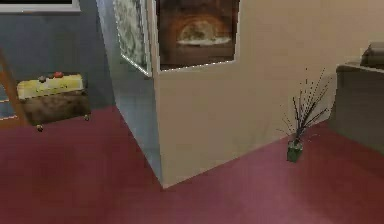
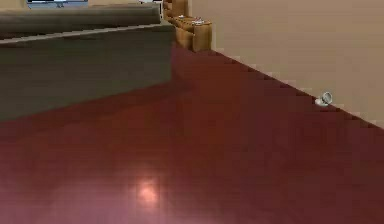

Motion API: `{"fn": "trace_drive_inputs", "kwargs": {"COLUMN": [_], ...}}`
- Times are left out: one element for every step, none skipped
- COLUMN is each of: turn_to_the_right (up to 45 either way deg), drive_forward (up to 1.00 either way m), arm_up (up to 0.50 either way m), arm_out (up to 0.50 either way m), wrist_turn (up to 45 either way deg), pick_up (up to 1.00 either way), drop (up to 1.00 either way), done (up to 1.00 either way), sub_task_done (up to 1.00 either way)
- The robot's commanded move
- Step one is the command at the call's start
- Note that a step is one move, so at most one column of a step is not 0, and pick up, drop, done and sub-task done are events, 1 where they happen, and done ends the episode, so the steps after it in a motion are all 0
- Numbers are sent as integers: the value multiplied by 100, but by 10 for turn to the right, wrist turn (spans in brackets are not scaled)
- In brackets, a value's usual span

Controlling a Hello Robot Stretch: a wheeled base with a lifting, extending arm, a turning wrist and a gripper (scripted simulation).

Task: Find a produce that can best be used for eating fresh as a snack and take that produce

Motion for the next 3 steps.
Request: {"fn": "trace_drive_inputs", "kwargs": {"turn_to_the_right": [450, 450, 450], "drive_forward": [0, 0, 0], "arm_up": [0, 0, 0], "arm_out": [0, 0, 0], "wrist_turn": [0, 0, 0], "pick_up": [0, 0, 0], "drop": [0, 0, 0], "done": [0, 0, 0], "sub_task_done": [0, 0, 0]}}
